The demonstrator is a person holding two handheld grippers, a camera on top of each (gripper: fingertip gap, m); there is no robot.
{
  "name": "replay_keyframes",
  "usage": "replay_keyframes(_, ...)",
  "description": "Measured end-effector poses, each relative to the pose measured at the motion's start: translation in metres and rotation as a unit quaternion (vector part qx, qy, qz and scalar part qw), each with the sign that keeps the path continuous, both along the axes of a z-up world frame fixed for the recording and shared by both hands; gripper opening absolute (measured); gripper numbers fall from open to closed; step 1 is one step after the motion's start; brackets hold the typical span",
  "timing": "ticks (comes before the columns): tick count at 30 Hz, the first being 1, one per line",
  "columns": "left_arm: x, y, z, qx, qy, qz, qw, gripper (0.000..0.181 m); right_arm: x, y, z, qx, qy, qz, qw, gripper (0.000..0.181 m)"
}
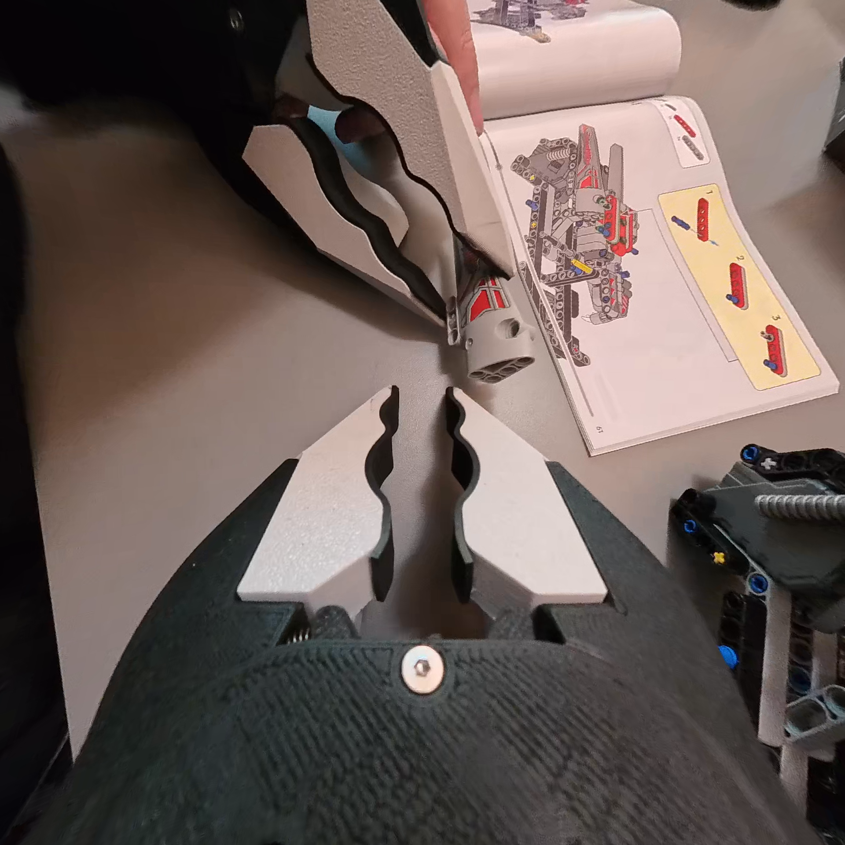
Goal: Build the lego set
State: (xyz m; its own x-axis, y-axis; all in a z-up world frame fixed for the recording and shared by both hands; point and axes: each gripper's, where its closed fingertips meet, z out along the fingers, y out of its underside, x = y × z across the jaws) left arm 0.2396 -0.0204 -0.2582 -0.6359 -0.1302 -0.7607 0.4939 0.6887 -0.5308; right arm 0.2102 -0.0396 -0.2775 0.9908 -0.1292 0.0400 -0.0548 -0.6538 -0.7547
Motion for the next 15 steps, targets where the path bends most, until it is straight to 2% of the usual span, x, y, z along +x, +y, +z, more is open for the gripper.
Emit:
replay_keyframes(1, -0.0002, 0.0, -0.0001, 0.0, -0.001, 0.0, 1.0, 0.026, 0.0002, 0.0, 0.0, 0.0, 0.001, -0.001, 1.0, 0.019)
replay_keyframes(15, 0.0003, 0.0035, 0.0058, -0.017, -0.003, 0.007, 1.0, 0.026, 0.0016, 0.0, -0.0003, 0.001, 0.013, -0.004, 1.0, 0.021)
